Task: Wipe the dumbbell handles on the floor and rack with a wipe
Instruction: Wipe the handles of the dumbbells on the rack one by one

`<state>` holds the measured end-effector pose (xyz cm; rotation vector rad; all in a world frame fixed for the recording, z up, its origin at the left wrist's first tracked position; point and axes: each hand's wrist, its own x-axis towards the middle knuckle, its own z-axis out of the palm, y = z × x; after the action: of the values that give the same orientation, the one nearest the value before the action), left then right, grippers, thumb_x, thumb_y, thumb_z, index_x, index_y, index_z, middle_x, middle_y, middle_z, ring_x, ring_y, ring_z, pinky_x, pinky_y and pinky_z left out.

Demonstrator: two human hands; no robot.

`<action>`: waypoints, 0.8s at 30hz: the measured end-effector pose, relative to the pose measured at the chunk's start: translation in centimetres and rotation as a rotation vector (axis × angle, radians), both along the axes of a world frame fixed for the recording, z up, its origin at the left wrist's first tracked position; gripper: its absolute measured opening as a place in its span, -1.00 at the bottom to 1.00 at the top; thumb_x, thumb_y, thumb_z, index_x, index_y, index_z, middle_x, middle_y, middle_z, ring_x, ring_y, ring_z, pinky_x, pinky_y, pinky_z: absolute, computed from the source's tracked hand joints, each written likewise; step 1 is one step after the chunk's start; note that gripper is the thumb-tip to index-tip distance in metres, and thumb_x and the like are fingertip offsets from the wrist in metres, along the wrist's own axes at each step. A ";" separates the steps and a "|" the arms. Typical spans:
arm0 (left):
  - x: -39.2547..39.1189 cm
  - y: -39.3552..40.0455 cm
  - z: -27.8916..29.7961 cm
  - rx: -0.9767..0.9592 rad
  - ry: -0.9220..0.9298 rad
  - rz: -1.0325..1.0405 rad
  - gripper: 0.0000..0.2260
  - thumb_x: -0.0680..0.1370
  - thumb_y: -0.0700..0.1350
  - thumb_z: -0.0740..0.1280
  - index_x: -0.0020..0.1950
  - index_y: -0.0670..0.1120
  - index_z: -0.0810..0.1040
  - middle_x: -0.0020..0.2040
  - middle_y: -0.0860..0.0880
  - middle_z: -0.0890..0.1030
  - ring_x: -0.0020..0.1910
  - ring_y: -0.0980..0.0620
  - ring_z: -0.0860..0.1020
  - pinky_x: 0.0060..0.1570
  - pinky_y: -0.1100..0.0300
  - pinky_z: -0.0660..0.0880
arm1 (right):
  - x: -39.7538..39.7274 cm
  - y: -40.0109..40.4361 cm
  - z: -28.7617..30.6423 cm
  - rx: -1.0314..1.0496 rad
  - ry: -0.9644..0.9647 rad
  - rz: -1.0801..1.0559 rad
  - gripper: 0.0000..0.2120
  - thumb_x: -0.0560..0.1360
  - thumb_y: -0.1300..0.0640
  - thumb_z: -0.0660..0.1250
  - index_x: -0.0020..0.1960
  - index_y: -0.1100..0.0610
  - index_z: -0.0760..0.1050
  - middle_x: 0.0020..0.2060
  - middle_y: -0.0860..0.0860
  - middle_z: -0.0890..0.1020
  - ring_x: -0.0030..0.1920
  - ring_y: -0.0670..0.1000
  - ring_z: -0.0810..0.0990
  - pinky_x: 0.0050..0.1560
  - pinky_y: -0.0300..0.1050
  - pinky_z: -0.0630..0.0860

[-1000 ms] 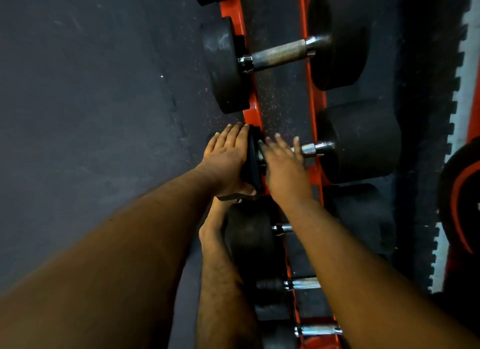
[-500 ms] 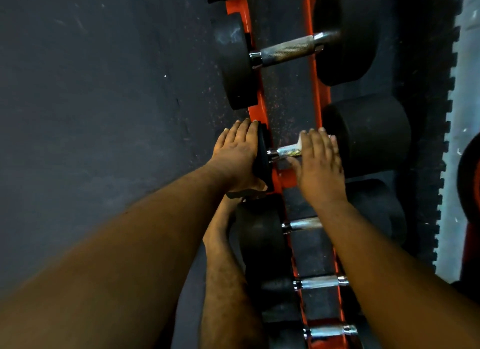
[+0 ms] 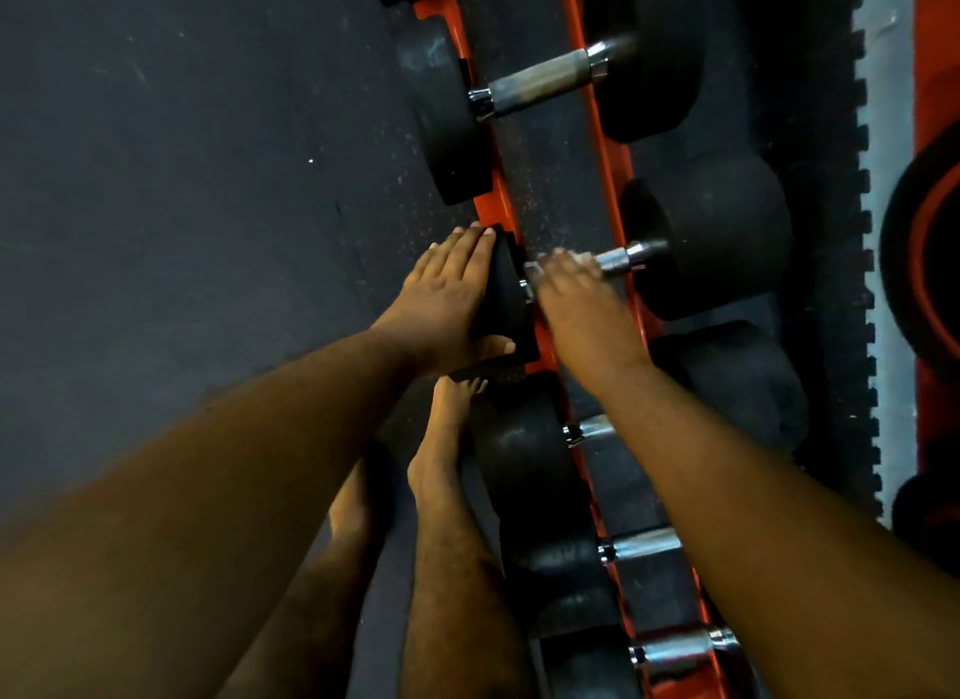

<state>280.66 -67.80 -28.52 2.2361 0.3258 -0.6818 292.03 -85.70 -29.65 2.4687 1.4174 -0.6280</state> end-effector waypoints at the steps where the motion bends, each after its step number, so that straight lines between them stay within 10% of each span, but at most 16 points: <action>1: -0.3 -0.5 0.3 0.021 -0.001 0.002 0.07 0.50 0.25 0.43 0.65 -0.12 -0.26 0.66 -0.12 -0.21 0.63 -0.08 -0.24 0.58 0.01 -0.26 | -0.7 0.3 0.1 0.024 0.035 0.013 -0.45 0.55 0.31 0.16 0.54 0.21 0.28 0.52 0.17 0.36 0.56 0.16 0.25 0.59 0.12 0.12; 12: -7.4 -9.0 2.8 0.021 -0.126 0.071 -0.17 0.63 0.10 0.30 0.67 -0.13 -0.18 0.62 -0.17 -0.34 0.58 -0.11 -0.39 0.56 0.00 -0.31 | -6.3 -11.2 3.4 0.073 0.153 -0.176 -0.54 0.51 0.32 0.26 0.41 0.21 0.49 0.38 0.17 0.53 0.44 0.19 0.45 0.50 0.17 0.22; 20: -8.9 -17.0 0.9 -0.063 0.150 -0.013 0.15 0.45 0.34 0.41 0.63 -0.15 -0.31 0.65 -0.15 -0.27 0.62 -0.11 -0.31 0.59 -0.09 -0.25 | -6.6 -13.6 0.2 -0.235 0.282 -0.018 -0.57 0.55 0.04 0.27 0.40 0.14 0.46 0.16 0.12 0.59 0.24 0.19 0.53 0.49 0.15 0.22; 24: -7.3 -17.6 0.9 -0.031 0.261 0.108 0.27 0.34 0.27 0.56 0.63 -0.18 -0.29 0.66 -0.17 -0.22 0.63 -0.12 -0.28 0.59 -0.12 -0.24 | -8.2 -15.5 1.2 -0.148 0.210 -0.008 -0.51 0.61 0.02 0.16 0.50 0.14 0.36 0.39 0.09 0.48 0.45 0.12 0.38 0.56 0.19 0.11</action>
<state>273.38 -85.44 -27.61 2.0846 0.5567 -0.9150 283.88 -101.16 -28.47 2.3503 1.3767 -0.9812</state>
